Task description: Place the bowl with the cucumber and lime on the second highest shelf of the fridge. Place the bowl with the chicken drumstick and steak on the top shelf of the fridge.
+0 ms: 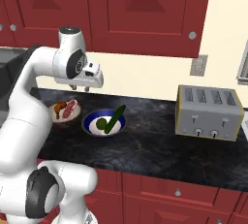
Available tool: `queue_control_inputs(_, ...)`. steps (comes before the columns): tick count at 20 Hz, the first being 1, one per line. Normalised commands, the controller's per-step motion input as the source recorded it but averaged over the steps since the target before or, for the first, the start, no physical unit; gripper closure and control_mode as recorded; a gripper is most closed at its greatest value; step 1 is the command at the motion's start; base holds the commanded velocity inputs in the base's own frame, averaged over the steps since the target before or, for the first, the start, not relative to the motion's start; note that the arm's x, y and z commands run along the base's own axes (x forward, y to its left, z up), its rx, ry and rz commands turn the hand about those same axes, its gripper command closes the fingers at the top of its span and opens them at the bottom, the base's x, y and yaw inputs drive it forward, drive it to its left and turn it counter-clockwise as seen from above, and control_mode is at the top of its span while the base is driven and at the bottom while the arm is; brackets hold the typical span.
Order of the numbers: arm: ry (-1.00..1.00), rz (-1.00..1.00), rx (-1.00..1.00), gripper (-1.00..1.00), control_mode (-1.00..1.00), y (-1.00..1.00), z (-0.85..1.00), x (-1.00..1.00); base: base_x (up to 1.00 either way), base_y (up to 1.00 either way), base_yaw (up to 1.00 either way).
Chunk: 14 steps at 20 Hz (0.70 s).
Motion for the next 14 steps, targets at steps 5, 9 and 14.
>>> queue_control_inputs(5,-0.03,-0.06,0.04,-1.00,-1.00,-0.47,-0.22,-0.40,0.00,0.00,0.00)
queue_control_inputs(9,0.16,-0.30,0.20,-1.00,-1.00,-0.97,-0.48,-0.51,0.00,0.00,0.00)
queue_control_inputs(14,0.20,-0.42,0.08,-1.00,-1.00,-0.88,-0.79,-0.07,0.00,0.00,0.00)
